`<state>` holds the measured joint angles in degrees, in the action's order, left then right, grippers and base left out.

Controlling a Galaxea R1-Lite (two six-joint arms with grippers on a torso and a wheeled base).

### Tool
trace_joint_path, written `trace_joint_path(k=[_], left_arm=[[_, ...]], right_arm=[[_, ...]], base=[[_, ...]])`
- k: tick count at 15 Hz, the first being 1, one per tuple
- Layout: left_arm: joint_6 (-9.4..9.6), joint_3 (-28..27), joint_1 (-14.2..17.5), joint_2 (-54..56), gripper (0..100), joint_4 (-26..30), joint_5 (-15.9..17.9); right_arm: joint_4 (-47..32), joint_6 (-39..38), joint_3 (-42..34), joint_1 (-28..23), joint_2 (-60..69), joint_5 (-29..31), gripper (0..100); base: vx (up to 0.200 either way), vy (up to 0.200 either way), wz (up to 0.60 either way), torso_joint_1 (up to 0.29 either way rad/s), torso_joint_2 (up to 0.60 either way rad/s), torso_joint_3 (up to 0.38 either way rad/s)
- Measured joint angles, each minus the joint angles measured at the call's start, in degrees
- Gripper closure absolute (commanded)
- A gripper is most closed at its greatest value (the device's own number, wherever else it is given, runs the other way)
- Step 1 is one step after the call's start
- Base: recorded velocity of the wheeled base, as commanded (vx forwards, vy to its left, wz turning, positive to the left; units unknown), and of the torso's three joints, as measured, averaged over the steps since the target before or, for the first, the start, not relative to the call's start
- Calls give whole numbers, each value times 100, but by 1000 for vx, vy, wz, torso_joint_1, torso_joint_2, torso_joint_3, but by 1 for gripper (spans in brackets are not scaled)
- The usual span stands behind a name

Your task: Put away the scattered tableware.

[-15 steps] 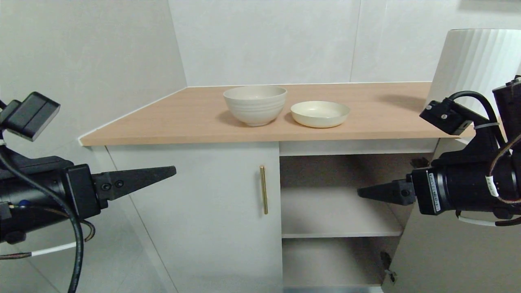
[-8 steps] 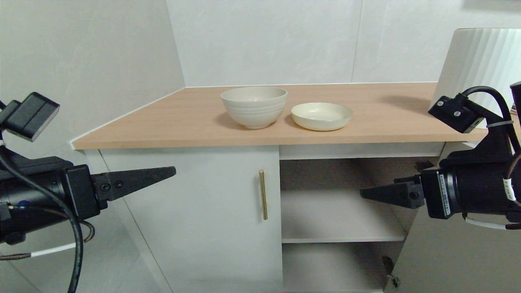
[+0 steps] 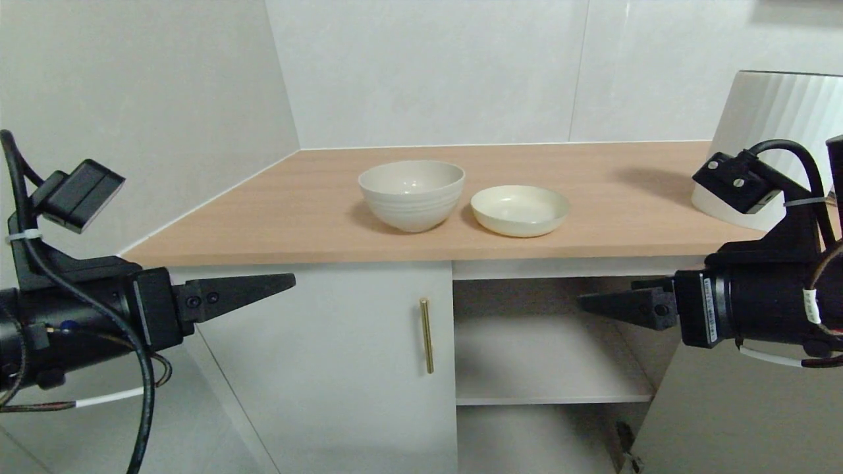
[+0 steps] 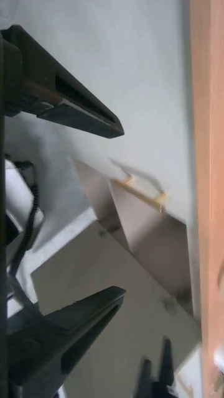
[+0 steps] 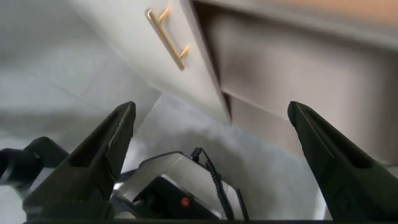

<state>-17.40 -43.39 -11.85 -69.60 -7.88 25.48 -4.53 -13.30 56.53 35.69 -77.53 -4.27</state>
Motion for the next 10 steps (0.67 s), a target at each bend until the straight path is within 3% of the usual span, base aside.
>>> trace_joint_path(k=[8, 10], left_arm=[[-20, 11, 0, -400, 0, -6, 0], [-110, 11, -18, -490, 0, -6, 9]], right_arm=[[9, -2, -20, -12, -59, 4, 0], [46, -5, -16, -15, -105, 0, 0]], base=[[0, 0, 0, 168, -474, -290], [0, 0, 0, 188, -451, -261]])
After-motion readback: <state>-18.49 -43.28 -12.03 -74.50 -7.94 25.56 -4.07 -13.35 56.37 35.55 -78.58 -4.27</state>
